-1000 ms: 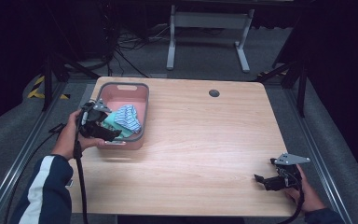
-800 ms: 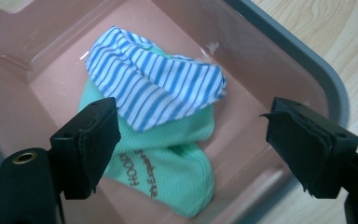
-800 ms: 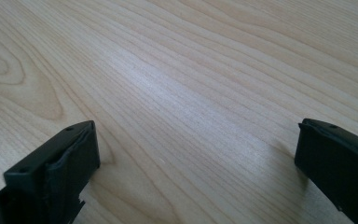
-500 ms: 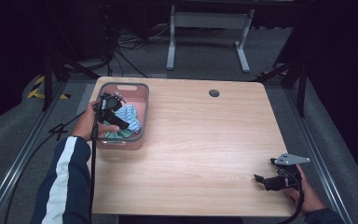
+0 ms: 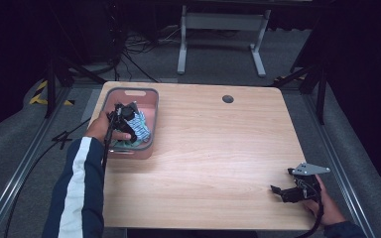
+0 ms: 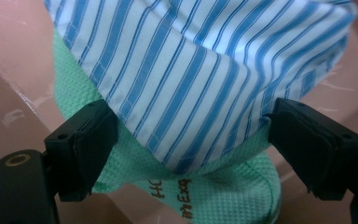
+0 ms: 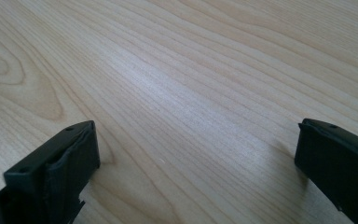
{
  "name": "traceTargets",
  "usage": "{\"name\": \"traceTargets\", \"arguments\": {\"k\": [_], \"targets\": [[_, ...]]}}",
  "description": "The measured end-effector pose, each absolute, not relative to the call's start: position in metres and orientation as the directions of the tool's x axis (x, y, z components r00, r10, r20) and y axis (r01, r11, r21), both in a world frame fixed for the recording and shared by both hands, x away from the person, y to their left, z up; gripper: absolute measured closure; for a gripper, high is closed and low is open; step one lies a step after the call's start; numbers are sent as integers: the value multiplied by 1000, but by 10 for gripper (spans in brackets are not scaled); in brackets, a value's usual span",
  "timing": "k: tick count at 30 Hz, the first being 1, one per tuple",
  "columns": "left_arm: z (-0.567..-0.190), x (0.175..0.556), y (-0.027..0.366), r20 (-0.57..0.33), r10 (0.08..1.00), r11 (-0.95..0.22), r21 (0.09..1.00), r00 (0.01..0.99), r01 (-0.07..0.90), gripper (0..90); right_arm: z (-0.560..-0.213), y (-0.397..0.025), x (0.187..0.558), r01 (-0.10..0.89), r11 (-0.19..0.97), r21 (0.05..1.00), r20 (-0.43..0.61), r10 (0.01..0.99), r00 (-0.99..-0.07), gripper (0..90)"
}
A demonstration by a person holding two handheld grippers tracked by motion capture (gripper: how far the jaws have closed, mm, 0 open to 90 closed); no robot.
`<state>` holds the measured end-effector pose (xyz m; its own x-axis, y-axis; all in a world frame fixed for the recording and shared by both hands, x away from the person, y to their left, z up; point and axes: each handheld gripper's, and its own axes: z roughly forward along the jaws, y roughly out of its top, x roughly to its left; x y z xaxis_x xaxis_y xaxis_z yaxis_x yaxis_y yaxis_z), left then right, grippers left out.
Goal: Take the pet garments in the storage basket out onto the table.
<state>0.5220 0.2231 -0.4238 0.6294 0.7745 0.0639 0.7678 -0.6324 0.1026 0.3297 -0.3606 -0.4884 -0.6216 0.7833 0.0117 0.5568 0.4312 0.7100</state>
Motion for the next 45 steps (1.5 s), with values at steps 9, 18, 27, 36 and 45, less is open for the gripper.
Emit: {"name": "traceTargets", "arguments": {"k": [9, 18, 27, 36, 45], "targets": [[-434, 526, 218, 88, 799, -600, 67, 594, 797, 161, -488, -361, 330, 556, 431, 710, 10, 784, -620, 3], [-431, 526, 213, 140, 776, -625, 46, 615, 779, 361, -488, -361, 329, 557, 430, 711, 11, 785, -620, 3], [-428, 524, 213, 213, 741, -661, 65, 637, 747, 667, -488, -361, 329, 557, 430, 710, 11, 785, -620, 3], [-412, 513, 220, 210, 760, -648, 165, 615, 744, 714, -489, -361, 329, 555, 432, 710, 7, 785, -620, 4], [-387, 499, 226, 200, 761, -648, 272, 617, 711, 720, -489, -361, 329, 555, 432, 711, 7, 785, -619, 4]]}}
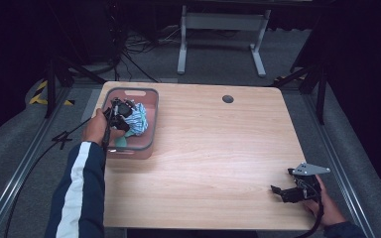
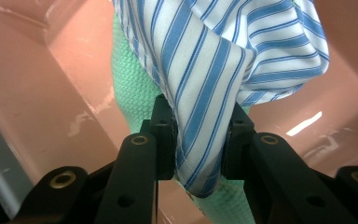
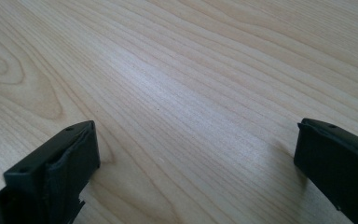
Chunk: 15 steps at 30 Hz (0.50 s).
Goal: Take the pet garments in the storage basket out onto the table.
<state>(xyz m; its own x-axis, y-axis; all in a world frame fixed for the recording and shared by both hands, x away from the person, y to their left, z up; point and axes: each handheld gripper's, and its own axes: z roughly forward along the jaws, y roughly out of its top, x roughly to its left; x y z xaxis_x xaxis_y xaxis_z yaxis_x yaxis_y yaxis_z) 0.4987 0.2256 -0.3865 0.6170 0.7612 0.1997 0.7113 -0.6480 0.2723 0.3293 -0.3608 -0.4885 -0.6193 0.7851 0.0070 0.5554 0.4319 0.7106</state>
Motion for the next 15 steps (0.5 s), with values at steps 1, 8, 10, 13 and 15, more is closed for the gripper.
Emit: {"name": "traceTargets", "arguments": {"k": [1, 8, 10, 13, 15], "targets": [[-384, 497, 226, 196, 762, -646, 287, 617, 707, 720, -489, -361, 329, 555, 432, 710, 7, 785, -620, 4], [-367, 488, 224, 208, 754, -653, 342, 623, 676, 720, -488, -361, 329, 556, 432, 711, 7, 785, -619, 4], [-363, 486, 222, 203, 748, -658, 350, 632, 666, 720, -489, -361, 329, 555, 432, 711, 7, 785, -619, 4], [-354, 481, 218, 227, 731, -676, 368, 643, 638, 720, -488, -361, 329, 556, 432, 711, 7, 785, -619, 5], [-352, 480, 216, 240, 726, -682, 371, 645, 630, 720, -489, -361, 329, 555, 432, 711, 6, 785, -619, 5]]}}
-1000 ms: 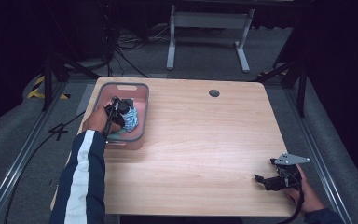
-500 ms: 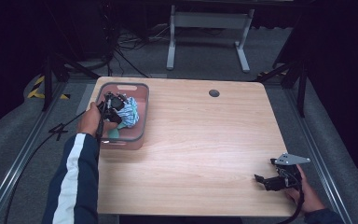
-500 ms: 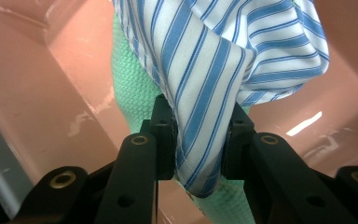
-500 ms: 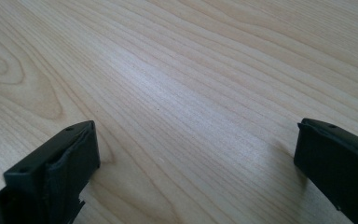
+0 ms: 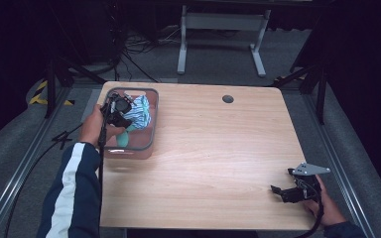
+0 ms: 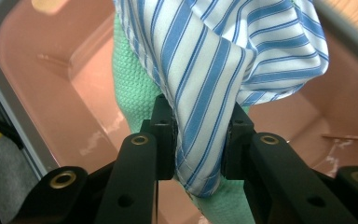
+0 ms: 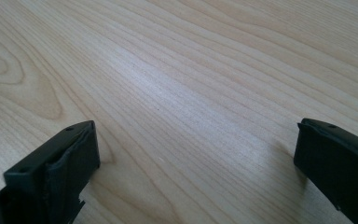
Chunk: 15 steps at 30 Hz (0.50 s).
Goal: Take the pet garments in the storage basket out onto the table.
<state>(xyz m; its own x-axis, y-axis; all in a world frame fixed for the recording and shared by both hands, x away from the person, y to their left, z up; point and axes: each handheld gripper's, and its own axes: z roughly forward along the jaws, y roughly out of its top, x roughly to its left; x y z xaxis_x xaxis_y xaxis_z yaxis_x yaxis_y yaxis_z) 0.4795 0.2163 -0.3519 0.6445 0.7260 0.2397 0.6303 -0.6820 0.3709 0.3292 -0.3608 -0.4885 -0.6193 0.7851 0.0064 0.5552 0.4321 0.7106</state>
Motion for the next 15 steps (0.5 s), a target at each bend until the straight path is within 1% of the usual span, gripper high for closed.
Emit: {"name": "traceTargets", "arguments": {"k": [1, 5, 8, 15], "targets": [[-349, 477, 214, 258, 717, -693, 373, 648, 617, 720, -488, -361, 329, 556, 432, 710, 7, 785, -619, 5], [-337, 470, 209, 273, 702, -705, 401, 658, 585, 722, -489, -361, 329, 555, 431, 711, 7, 786, -619, 5], [-329, 464, 206, 274, 698, -704, 431, 661, 565, 722, -489, -361, 329, 555, 431, 711, 7, 786, -618, 5], [-315, 453, 200, 281, 680, -715, 460, 677, 527, 722, -489, -361, 329, 556, 431, 711, 7, 786, -618, 5]]}}
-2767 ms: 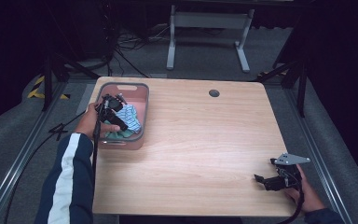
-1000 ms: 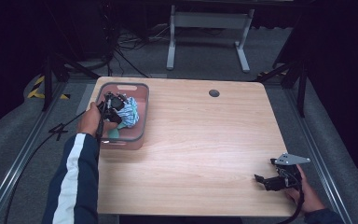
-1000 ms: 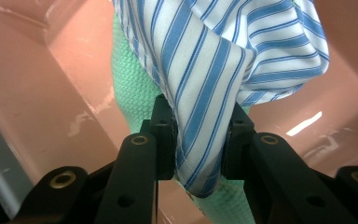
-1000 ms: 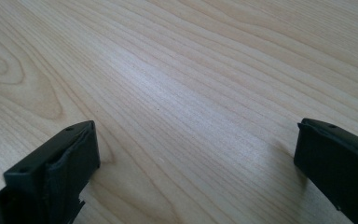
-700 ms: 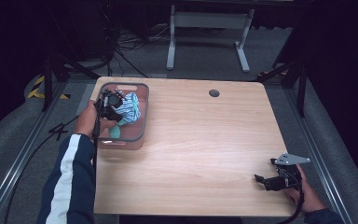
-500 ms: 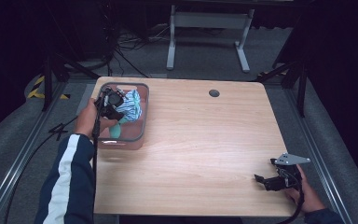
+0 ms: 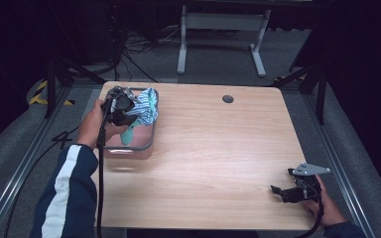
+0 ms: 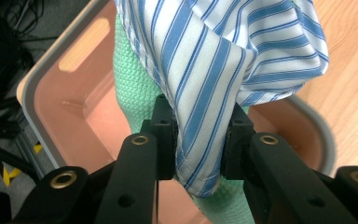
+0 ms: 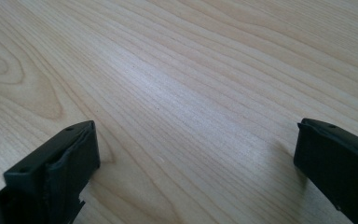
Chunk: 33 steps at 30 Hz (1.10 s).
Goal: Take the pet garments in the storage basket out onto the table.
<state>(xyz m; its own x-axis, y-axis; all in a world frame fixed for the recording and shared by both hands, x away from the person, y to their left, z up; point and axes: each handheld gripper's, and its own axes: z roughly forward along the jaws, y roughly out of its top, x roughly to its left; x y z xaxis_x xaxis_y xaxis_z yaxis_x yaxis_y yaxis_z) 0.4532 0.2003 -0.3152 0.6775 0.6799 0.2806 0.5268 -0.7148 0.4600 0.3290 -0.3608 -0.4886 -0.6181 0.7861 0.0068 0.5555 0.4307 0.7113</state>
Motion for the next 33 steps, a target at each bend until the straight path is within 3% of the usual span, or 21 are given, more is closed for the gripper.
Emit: {"name": "traceTargets", "arguments": {"k": [19, 33], "targets": [[-288, 428, 145, 329, 549, -793, 496, 768, 354, 722, -489, -361, 329, 555, 430, 712, 7, 786, -618, 5], [-295, 420, 93, 317, 444, -837, 482, 838, 261, 722, -489, -361, 329, 555, 430, 712, 7, 786, -618, 5]]}}
